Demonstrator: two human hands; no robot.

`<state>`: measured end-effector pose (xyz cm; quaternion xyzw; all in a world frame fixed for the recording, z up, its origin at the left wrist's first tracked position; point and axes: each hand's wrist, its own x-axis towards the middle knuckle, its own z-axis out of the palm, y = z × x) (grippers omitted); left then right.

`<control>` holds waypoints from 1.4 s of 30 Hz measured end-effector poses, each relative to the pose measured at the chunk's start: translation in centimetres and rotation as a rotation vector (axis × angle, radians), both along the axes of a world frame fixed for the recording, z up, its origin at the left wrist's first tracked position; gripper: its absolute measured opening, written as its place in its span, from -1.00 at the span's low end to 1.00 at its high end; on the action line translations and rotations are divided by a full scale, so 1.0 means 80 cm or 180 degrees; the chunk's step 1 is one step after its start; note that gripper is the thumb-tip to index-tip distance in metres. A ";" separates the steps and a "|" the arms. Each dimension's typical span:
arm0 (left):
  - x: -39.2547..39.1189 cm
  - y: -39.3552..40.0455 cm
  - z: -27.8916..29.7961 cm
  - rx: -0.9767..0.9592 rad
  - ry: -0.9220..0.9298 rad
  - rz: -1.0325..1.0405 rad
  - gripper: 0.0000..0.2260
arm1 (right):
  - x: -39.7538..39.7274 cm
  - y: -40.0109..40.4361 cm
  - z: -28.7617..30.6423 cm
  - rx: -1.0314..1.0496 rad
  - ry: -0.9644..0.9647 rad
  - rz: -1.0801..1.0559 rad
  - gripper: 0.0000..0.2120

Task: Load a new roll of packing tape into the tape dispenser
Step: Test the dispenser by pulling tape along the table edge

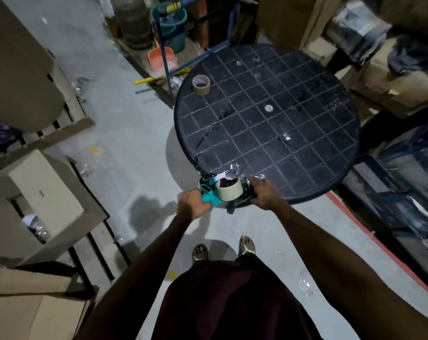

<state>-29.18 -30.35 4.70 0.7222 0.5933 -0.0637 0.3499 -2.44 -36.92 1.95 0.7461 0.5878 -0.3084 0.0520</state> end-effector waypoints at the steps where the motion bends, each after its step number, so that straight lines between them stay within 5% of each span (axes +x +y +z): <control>1: -0.001 0.004 0.006 -0.0103 -0.0068 0.0075 -0.67 | -0.007 0.007 0.009 0.0127 0.0365 -0.0172 -0.06; 7: 0.006 0.024 0.054 0.0084 -0.0575 0.0239 -0.86 | -0.045 0.054 0.081 0.0487 0.1135 -0.0793 -0.07; 14: 0.014 0.050 0.086 0.0098 -0.0902 0.0376 -0.54 | -0.050 0.075 0.119 0.1206 0.1140 -0.1383 -0.09; 20: 0.027 0.063 0.109 -0.0098 -0.1386 0.0632 -0.87 | -0.052 0.074 0.162 0.1749 0.1050 -0.1419 -0.15; 42: 0.159 0.197 0.091 -0.0353 -0.2061 0.0838 -0.85 | 0.053 0.198 0.146 0.2465 0.1419 -0.1799 -0.14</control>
